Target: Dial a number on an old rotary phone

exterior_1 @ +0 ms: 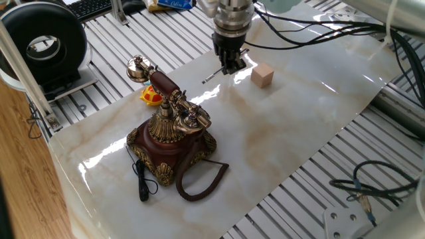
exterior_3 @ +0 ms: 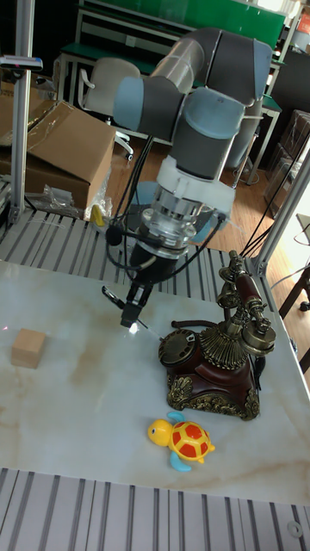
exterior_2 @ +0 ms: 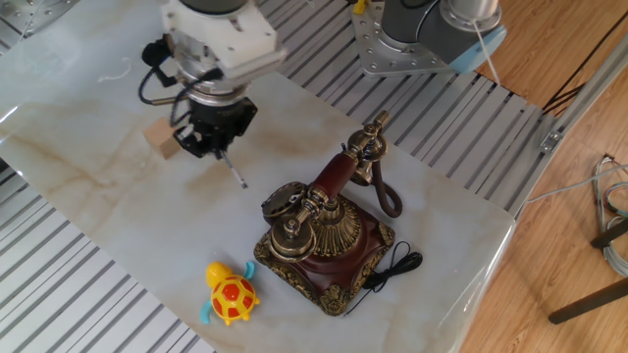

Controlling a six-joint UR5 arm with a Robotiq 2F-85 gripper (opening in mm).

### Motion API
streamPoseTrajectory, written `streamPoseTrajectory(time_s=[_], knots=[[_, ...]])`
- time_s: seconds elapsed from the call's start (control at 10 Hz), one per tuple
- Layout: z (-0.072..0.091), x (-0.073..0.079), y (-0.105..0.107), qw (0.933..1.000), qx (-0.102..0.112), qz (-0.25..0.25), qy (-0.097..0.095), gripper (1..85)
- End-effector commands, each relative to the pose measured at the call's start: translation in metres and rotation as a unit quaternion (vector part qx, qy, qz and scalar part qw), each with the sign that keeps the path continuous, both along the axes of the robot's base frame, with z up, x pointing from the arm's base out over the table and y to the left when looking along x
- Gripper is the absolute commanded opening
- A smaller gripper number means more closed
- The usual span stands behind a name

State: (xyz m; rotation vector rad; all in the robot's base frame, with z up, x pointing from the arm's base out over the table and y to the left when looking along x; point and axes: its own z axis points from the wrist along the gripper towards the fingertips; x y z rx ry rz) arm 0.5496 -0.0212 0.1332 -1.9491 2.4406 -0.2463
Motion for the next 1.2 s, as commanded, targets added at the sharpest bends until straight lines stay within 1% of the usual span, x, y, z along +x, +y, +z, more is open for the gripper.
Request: streamPoseTrajectory(time_s=[0.0,0.1,0.2,0.3,0.4,0.5,0.6,0.7,0.8,1.0,1.1], knots=[[0.009,-0.002,0.012,0.9999,-0.011,0.003,-0.004,1.3],[0.009,-0.001,0.011,0.9998,-0.01,0.019,-0.003,1.3],[0.008,-0.003,0.015,0.9997,-0.002,0.026,0.001,1.3],[0.008,-0.002,0.015,0.9997,-0.002,0.025,0.0,1.3],[0.006,-0.004,0.03,0.9999,0.002,0.015,-0.001,1.3],[0.006,-0.005,0.049,1.0,0.008,0.001,-0.005,1.3],[0.006,-0.005,0.054,0.9998,0.019,-0.004,-0.006,1.3],[0.007,-0.002,0.05,0.9998,0.018,0.005,-0.007,1.3],[0.006,-0.005,0.054,0.9996,0.026,0.01,-0.002,1.3],[0.007,-0.002,0.048,0.9998,0.013,0.014,-0.006,1.3],[0.007,-0.002,0.049,0.9997,0.013,0.017,-0.008,1.3]])
